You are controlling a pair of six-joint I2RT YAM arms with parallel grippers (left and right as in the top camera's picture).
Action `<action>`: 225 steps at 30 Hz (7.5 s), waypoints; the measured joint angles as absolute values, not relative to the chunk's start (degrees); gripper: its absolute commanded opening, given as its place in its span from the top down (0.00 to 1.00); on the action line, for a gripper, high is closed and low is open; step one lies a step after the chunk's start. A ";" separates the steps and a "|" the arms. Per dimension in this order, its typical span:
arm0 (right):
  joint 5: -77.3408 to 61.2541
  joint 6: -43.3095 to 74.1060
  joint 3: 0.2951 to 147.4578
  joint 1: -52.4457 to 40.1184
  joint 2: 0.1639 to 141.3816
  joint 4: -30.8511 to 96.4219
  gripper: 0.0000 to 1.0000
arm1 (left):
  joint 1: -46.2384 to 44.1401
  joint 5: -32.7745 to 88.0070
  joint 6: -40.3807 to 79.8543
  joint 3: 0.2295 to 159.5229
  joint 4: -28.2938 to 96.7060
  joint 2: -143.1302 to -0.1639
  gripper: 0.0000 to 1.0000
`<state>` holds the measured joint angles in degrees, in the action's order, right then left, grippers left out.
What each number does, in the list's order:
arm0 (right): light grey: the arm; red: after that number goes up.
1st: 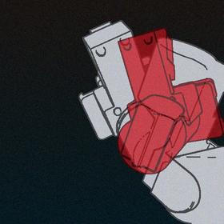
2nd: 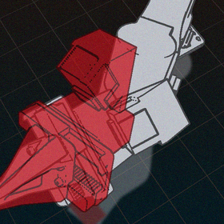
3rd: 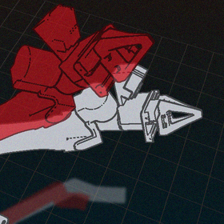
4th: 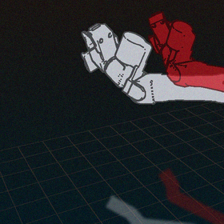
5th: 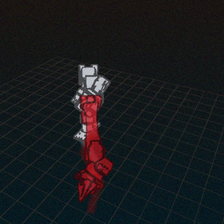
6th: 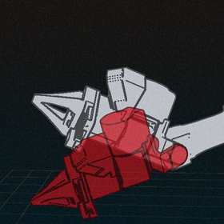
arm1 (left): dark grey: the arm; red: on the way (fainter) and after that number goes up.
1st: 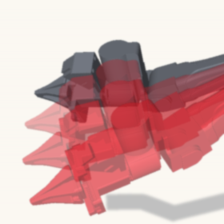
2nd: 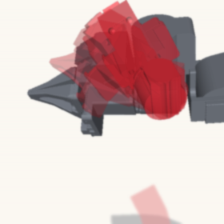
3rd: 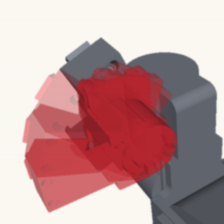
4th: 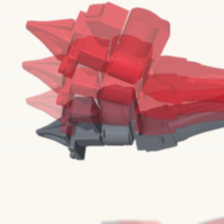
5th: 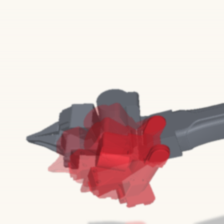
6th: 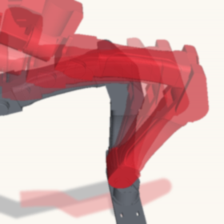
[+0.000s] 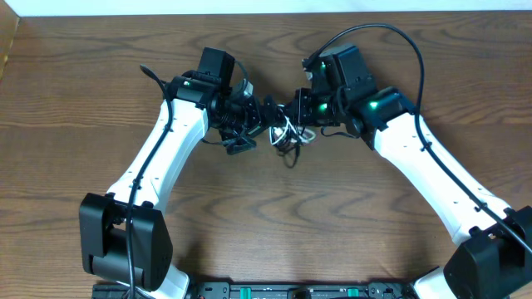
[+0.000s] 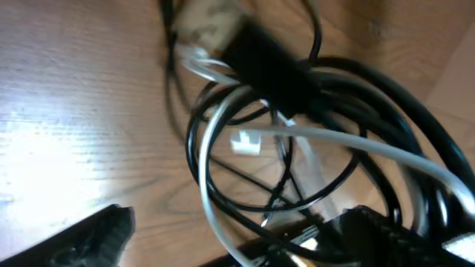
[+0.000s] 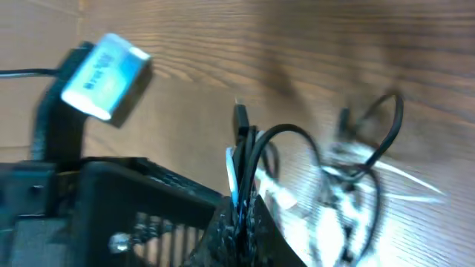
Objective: Untangle cables
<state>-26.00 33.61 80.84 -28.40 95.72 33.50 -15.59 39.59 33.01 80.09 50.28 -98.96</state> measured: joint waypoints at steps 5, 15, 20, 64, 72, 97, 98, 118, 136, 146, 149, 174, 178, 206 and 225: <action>-33.61 33.45 80.86 -27.64 95.72 30.04 0.99 | -15.66 37.69 32.97 80.05 50.74 -98.96 0.66; -43.33 33.69 80.86 -22.79 95.72 29.74 0.99 | -15.77 29.21 33.23 80.03 52.40 -98.96 0.89; -44.45 33.76 80.86 -19.46 95.72 30.96 0.97 | -15.81 22.70 35.44 80.01 55.61 -98.96 0.51; -32.95 65.60 80.88 -20.88 95.72 22.31 0.98 | -19.03 54.74 6.59 79.83 33.12 -98.96 0.78; -31.83 65.01 80.88 -20.69 95.72 22.28 0.83 | -19.03 53.89 7.62 79.83 32.99 -98.96 0.93; -10.72 46.04 79.22 -23.88 97.65 37.60 0.30 | -22.76 60.55 54.43 79.09 -15.38 -91.64 0.92; -10.81 46.30 79.20 -24.16 98.39 37.39 0.31 | -22.74 60.58 55.88 79.09 -16.47 -91.59 0.93; -18.92 46.94 79.05 -22.87 115.44 34.87 0.60 | -11.11 67.53 77.03 79.09 -30.61 -90.54 0.92; -20.40 34.09 79.00 -18.22 103.59 43.51 0.72 | 12.47 73.10 93.80 79.09 -32.03 -84.40 0.93; -7.73 34.85 78.98 -18.22 102.61 49.78 0.18 | 17.12 69.56 98.89 79.09 -33.91 -81.76 0.92; -5.69 35.83 78.98 -18.22 102.61 49.93 0.07 | 17.65 68.77 99.42 79.09 -34.39 -80.73 0.93; -15.64 29.76 78.43 -18.96 102.61 34.50 0.01 | 17.93 67.11 115.94 79.09 -46.94 -79.59 0.93; -24.97 24.56 78.46 -23.27 102.61 29.41 0.01 | 17.93 67.13 115.94 79.09 -46.92 -79.59 0.92; 7.66 33.10 78.48 -35.62 110.54 32.25 0.98 | 20.86 68.23 115.94 79.09 -41.25 -79.59 0.93; 8.10 36.23 79.02 -20.71 110.52 41.12 0.99 | 35.70 74.81 115.92 78.91 -37.19 -79.59 0.93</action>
<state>8.10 36.23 79.02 -20.71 110.52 41.12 35.70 74.81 115.92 78.91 -37.19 -79.59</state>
